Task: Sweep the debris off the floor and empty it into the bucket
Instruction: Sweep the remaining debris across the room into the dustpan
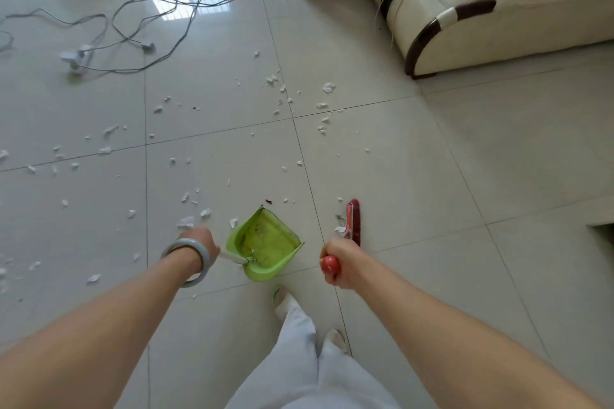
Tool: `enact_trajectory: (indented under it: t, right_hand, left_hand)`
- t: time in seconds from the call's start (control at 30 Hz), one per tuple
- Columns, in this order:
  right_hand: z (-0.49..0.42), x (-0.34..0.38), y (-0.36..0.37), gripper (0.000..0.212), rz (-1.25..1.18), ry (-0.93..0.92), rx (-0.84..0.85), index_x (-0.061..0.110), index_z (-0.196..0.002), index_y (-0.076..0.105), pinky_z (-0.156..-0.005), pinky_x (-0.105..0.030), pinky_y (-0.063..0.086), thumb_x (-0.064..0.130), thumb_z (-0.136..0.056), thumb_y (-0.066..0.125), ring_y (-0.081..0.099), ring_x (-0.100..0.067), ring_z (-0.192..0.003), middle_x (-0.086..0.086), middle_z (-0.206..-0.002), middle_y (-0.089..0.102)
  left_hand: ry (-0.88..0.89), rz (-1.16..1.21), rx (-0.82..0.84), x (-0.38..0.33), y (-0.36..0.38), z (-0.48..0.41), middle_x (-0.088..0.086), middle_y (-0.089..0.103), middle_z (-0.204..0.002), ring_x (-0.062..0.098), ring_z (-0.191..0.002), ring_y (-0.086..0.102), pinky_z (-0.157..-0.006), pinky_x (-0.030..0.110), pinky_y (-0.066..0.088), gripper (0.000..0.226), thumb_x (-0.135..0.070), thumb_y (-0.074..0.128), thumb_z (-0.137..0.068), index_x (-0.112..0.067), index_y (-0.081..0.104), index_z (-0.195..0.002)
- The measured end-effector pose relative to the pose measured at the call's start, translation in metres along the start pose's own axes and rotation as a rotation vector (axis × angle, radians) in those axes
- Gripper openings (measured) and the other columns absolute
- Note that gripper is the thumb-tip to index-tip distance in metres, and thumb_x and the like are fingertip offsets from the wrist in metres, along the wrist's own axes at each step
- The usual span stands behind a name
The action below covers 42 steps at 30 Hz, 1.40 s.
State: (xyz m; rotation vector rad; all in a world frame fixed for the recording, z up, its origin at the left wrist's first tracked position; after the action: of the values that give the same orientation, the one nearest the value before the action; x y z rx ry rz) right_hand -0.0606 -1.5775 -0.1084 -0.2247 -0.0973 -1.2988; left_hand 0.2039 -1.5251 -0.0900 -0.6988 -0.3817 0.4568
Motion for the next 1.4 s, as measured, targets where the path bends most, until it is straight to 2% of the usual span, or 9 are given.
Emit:
enact_trajectory:
  t: [0.23,0.33,0.43,0.53,0.67,0.87,1.13,1.3,1.4]
  right_hand:
    - [0.007,0.039,0.093,0.021,0.225,-0.075,0.094,0.010,-0.093,0.048,-0.040,-0.013,0.035,-0.005,-0.086,0.035,0.050,-0.013,-0.053,-0.009,-0.077,0.049]
    - [0.003,0.045,0.119,0.025,0.301,-0.097,0.120,0.011,-0.099,0.049,-0.043,-0.014,0.037,-0.004,-0.084,0.036,0.051,-0.014,-0.057,-0.009,-0.082,0.051]
    - [0.006,0.051,0.136,0.018,0.358,-0.093,0.179,0.012,-0.087,0.048,-0.046,-0.018,0.037,-0.004,-0.083,0.039,0.049,-0.014,-0.056,-0.008,-0.079,0.049]
    - [0.011,0.062,0.137,0.016,0.368,-0.100,0.227,0.012,-0.079,0.045,-0.046,-0.022,0.035,-0.004,-0.082,0.042,0.047,-0.015,-0.053,-0.008,-0.070,0.045]
    - [0.019,0.076,0.116,0.014,0.337,-0.087,0.237,0.010,-0.080,0.048,-0.038,-0.015,0.036,-0.004,-0.084,0.047,0.046,-0.012,-0.040,-0.008,-0.062,0.047]
    - [0.023,0.111,0.077,0.015,0.321,-0.149,0.197,0.007,-0.095,0.048,-0.037,-0.014,0.037,-0.006,-0.086,0.046,0.045,-0.014,-0.045,-0.010,-0.069,0.048]
    - [-0.008,0.206,-0.021,0.016,0.313,-0.190,0.016,0.007,-0.079,0.046,-0.041,-0.017,0.034,-0.009,-0.085,0.045,0.043,-0.015,-0.045,-0.011,-0.062,0.044]
    - [-0.041,0.271,-0.101,0.016,0.290,-0.163,-0.081,0.008,-0.079,0.047,-0.039,-0.015,0.037,-0.007,-0.083,0.044,0.046,-0.016,-0.047,-0.011,-0.063,0.046]
    - [-0.059,0.312,-0.142,0.017,0.284,-0.159,-0.116,0.008,-0.078,0.047,-0.039,-0.014,0.039,-0.008,-0.084,0.044,0.047,-0.013,-0.035,-0.010,-0.060,0.047]
  left_hand:
    - [-0.136,0.121,0.000,0.071,-0.012,-0.029,0.007,0.066,-0.087,0.025,-0.078,0.060,-0.065,0.026,0.043,0.025,-0.024,0.048,-0.091,-0.010,0.069,-0.096]
    - [-0.158,0.154,-0.004,0.088,-0.015,-0.034,0.008,0.068,-0.092,0.026,-0.086,0.064,-0.067,0.025,0.043,0.026,-0.025,0.049,-0.091,-0.009,0.070,-0.096]
    - [-0.186,0.172,-0.002,0.099,-0.016,-0.037,0.011,0.070,-0.100,0.028,-0.094,0.066,-0.070,0.027,0.045,0.026,-0.024,0.050,-0.091,-0.008,0.069,-0.098]
    - [-0.212,0.188,-0.006,0.105,-0.020,-0.040,0.011,0.069,-0.095,0.027,-0.087,0.064,-0.067,0.026,0.043,0.024,-0.020,0.049,-0.090,-0.007,0.068,-0.096]
    - [-0.238,0.212,-0.009,0.105,-0.031,-0.043,0.007,0.062,-0.082,0.026,-0.076,0.058,-0.064,0.026,0.042,0.023,-0.020,0.049,-0.090,-0.008,0.068,-0.094]
    - [-0.199,0.218,-0.029,0.072,-0.066,-0.056,0.012,0.069,-0.104,0.027,-0.094,0.065,-0.071,0.027,0.045,0.027,-0.022,0.047,-0.092,-0.007,0.068,-0.099]
    - [-0.192,0.227,-0.015,-0.011,-0.111,-0.087,0.012,0.068,-0.110,0.028,-0.102,0.064,-0.081,0.029,0.049,0.029,-0.023,0.047,-0.092,-0.007,0.068,-0.105]
    - [-0.171,0.240,0.020,-0.067,-0.137,-0.116,0.010,0.068,-0.113,0.026,-0.102,0.064,-0.077,0.028,0.047,0.032,-0.029,0.046,-0.093,-0.010,0.068,-0.106]
    - [-0.177,0.227,0.045,-0.102,-0.152,-0.130,0.009,0.069,-0.109,0.025,-0.100,0.065,-0.072,0.025,0.043,0.030,-0.027,0.046,-0.092,-0.011,0.069,-0.103]
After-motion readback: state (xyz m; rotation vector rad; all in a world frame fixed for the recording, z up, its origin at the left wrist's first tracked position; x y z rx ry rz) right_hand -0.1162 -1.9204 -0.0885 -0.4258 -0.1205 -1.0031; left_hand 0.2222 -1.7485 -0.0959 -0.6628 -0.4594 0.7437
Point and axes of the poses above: each hand's wrist, its own z-axis away from the middle knuckle, its own y-axis out of the palm, x = y × z, the point moved 3 cm from there along -z, towards the middle knuckle
